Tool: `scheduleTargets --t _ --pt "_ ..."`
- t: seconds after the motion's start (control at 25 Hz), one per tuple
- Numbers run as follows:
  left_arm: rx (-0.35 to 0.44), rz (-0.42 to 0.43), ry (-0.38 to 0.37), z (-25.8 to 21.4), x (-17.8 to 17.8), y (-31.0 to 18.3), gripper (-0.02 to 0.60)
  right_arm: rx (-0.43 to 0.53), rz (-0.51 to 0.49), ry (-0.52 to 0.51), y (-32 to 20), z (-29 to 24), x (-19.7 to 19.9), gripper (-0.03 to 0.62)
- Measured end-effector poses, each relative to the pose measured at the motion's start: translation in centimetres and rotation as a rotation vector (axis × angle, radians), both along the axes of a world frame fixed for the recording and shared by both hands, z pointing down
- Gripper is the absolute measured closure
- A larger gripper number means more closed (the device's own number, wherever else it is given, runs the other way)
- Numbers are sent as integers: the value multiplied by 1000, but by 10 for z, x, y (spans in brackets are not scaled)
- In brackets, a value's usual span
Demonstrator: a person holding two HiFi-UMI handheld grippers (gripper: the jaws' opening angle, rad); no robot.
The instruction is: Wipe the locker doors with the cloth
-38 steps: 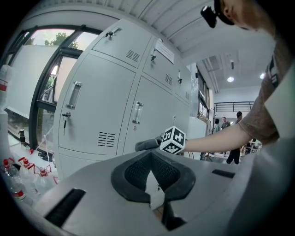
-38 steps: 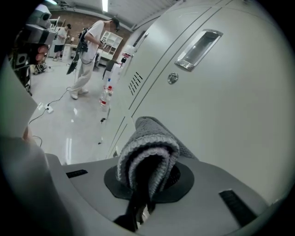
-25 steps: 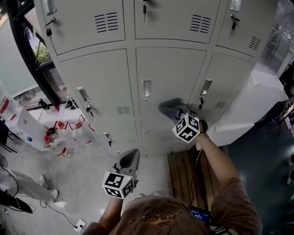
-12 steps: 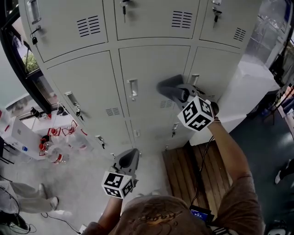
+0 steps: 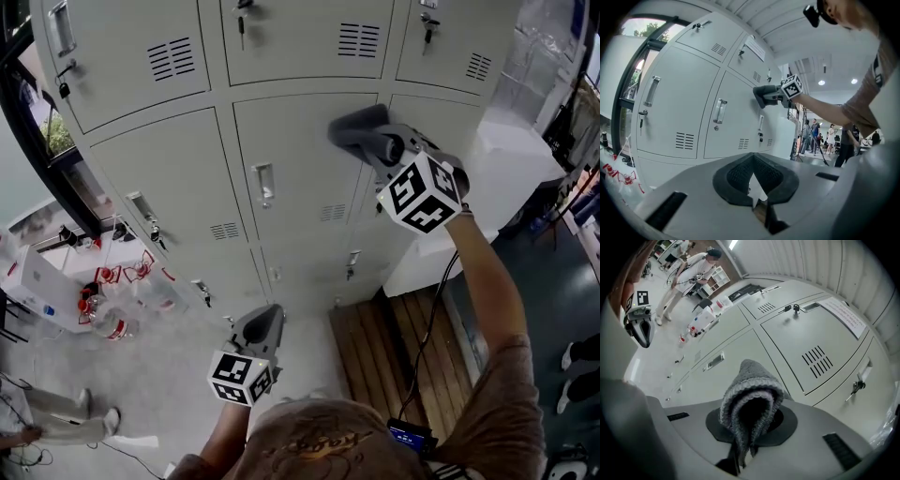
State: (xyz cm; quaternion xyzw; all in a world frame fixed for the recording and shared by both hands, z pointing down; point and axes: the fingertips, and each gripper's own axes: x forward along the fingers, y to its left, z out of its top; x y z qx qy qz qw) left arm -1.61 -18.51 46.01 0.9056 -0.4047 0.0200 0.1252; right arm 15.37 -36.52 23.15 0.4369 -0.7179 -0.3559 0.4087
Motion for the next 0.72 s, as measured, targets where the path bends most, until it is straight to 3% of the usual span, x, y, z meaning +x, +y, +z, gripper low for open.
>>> scheduleTargets --t 0.28,0.72 --pt "-2 -5 0 1 -2 1 580 20 24 32 -18 -20 3 561" --pt "-8 -34 -1 2 -11 -3 580 -27 64 -6 -58 -6 9 560"
